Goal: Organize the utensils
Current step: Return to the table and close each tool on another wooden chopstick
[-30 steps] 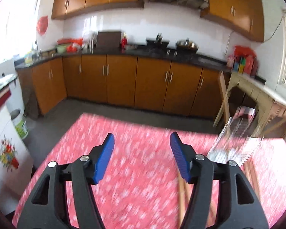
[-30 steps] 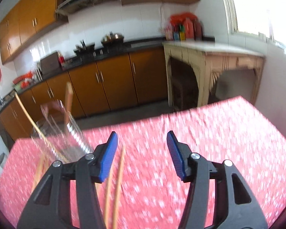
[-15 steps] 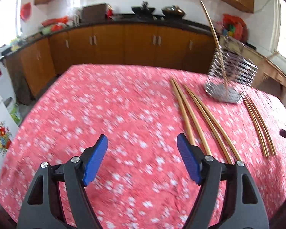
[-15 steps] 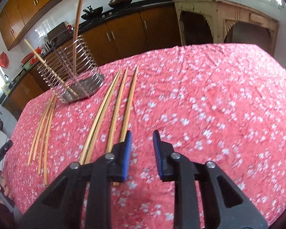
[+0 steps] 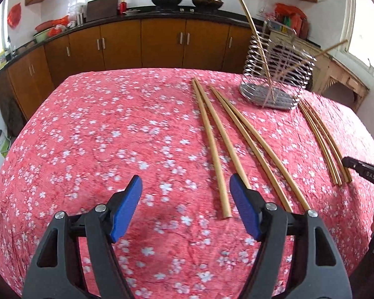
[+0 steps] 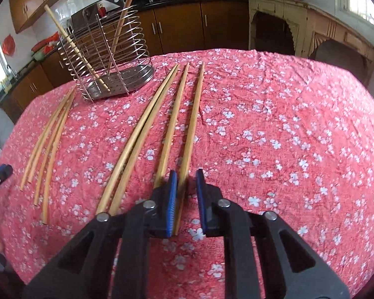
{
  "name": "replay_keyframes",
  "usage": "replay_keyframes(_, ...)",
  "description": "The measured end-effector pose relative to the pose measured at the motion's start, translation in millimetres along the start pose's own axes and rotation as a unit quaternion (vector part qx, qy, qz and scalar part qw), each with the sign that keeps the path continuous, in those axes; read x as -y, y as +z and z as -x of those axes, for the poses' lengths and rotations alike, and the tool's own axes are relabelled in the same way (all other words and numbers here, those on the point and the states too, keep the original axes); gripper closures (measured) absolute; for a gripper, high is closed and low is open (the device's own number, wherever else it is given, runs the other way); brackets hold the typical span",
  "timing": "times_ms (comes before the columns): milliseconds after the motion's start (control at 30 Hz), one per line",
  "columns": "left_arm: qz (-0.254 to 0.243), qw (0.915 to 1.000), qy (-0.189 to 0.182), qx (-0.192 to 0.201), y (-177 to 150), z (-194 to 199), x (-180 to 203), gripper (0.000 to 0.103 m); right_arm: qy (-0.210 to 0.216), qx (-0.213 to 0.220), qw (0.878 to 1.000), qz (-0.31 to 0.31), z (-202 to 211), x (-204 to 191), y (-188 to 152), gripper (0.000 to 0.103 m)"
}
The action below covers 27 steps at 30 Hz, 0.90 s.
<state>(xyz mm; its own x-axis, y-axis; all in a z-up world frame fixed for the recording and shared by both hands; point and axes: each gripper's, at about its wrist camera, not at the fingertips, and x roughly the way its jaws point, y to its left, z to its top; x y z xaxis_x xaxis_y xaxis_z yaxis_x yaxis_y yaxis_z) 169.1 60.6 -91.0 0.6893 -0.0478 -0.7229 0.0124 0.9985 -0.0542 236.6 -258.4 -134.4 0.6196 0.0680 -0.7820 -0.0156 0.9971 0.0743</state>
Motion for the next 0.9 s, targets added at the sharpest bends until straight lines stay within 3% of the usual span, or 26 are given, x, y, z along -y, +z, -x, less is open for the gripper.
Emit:
replay_keyframes(167,-0.014,0.9997,-0.006,-0.019,0,-11,14,0.047,-0.031,0.004,0.997,-0.073,-3,39,10,0.095)
replay_keyframes(333,-0.03,0.9988,0.005,-0.039,1,-25,26,0.067,-0.031,0.007,0.997,-0.073,-3,47,9,0.095)
replay_keyframes(400,-0.04,0.9982,0.02,-0.041,5,-28,31,0.089,-0.032,0.008,0.997,-0.071,-3,46,10,0.095)
replay_keyframes(467,-0.041,0.9978,0.028,-0.045,10,-33,31,0.096,-0.032,0.009,0.997,-0.071,-4,46,11,0.095)
replay_keyframes(667,-0.01,0.9966,0.066,-0.048,36,-55,-7,0.096,-0.047,0.013,0.995,-0.09,-13,62,22,0.095)
replay_keyframes(900,0.005,0.998,0.043,-0.045,38,-55,-33,0.094,-0.043,0.013,0.994,-0.103,-9,76,19,0.093)
